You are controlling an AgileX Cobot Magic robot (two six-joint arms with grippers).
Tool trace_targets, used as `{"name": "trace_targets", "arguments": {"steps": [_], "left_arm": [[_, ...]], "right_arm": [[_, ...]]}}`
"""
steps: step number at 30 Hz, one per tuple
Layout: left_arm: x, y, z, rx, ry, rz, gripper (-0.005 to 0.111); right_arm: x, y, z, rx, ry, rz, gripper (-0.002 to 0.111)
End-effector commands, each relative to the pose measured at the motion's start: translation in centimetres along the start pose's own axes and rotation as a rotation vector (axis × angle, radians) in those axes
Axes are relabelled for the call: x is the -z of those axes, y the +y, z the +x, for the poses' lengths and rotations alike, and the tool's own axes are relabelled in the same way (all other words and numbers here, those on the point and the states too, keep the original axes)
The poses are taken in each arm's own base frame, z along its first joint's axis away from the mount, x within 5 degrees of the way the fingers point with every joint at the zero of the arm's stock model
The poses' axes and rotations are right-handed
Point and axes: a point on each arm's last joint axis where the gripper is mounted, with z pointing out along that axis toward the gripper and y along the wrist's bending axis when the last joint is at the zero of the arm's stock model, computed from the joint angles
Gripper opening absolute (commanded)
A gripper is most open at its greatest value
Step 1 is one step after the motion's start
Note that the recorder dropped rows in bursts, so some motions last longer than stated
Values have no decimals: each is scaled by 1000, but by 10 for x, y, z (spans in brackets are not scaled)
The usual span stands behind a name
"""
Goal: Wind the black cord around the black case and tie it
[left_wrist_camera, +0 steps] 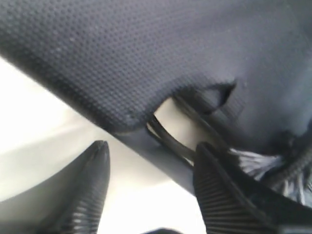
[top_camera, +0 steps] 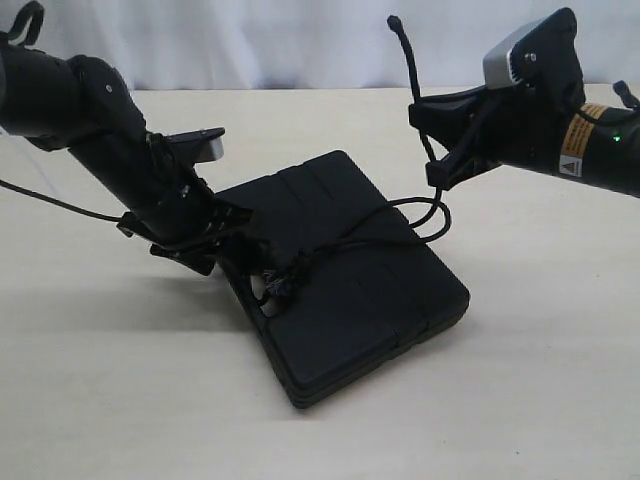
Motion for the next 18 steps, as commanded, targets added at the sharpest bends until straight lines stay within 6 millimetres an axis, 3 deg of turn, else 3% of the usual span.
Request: {"name": "trace_targets", "arguments": {"steps": [1, 7, 14, 16, 17, 18], "left_arm": [[-5, -8, -2, 33, -56, 12, 50], [-22, -17, -6, 1, -107, -17, 50], [-47, -5, -4, 8, -67, -42, 49], [-45, -5, -5, -71, -73, -48, 36], [-40, 0, -9, -92, -89, -58, 16], [-35, 2, -11, -83, -107, -59, 5]], "right_arm": [[1, 2, 0, 0, -6, -11, 4], [1, 3, 1, -6, 0, -15, 4], [2, 4, 3, -6, 3, -22, 4], [2, 4, 3, -15, 5, -22, 4], [2, 4, 3, -15, 5, -22, 4], [2, 4, 4, -16, 6, -21, 4]]}}
